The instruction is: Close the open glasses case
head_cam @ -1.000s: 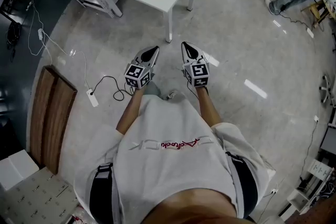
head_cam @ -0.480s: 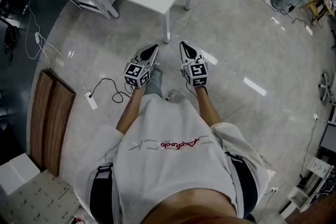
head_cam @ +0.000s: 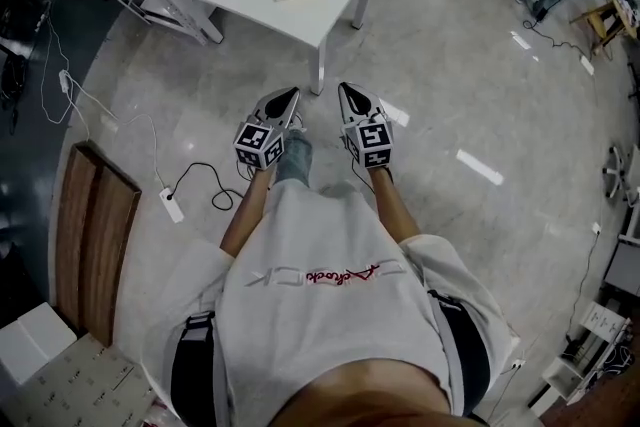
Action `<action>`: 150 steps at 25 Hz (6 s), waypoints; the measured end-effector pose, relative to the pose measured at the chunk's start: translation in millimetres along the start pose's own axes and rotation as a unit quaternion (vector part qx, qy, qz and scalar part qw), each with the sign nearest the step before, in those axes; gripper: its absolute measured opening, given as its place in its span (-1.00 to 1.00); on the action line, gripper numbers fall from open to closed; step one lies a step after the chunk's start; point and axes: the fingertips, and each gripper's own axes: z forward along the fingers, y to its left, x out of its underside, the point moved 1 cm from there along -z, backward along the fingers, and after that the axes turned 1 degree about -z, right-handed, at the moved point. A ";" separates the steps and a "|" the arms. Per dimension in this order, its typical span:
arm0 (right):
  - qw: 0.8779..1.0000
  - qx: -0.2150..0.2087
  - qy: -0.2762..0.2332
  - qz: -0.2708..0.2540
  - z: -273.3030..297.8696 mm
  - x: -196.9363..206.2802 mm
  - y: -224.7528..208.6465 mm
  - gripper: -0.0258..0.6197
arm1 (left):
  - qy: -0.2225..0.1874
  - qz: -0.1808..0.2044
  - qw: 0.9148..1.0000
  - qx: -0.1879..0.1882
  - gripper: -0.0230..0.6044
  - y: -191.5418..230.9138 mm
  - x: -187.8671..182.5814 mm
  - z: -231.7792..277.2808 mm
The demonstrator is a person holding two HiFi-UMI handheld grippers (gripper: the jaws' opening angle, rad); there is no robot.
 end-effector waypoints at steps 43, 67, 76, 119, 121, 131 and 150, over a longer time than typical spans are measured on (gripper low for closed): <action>0.999 0.014 0.044 -0.013 261.1 -59.7 -65.8 -0.83 | 0.005 -0.039 0.999 0.028 -0.84 225.2 -84.7 144.6; 0.994 -0.094 0.052 -0.009 354.3 -72.2 -130.1 -0.83 | 0.001 -0.054 0.996 -0.074 -0.84 273.9 -108.8 221.4; 0.992 -0.098 0.076 0.000 358.2 -58.3 -137.5 -0.83 | 0.016 -0.068 0.995 -0.076 -0.84 278.6 -99.5 229.9; 0.840 -0.217 0.155 -0.472 369.4 21.6 -101.3 -0.83 | 0.046 -0.113 0.989 -0.086 -0.84 259.6 -50.5 217.0; 0.845 -0.213 0.153 -0.465 372.7 17.2 -102.7 -0.68 | 0.046 -0.113 0.989 -0.086 -0.84 258.6 -50.4 216.9; 0.830 -0.213 0.183 -0.481 395.2 22.2 -114.5 -0.60 | 0.047 -0.115 0.989 -0.086 -0.84 259.1 -49.2 218.1; 0.838 -0.222 0.184 -0.464 367.0 32.3 -101.9 -0.78 | 0.036 -0.114 0.988 -0.102 -0.84 273.2 -55.8 212.7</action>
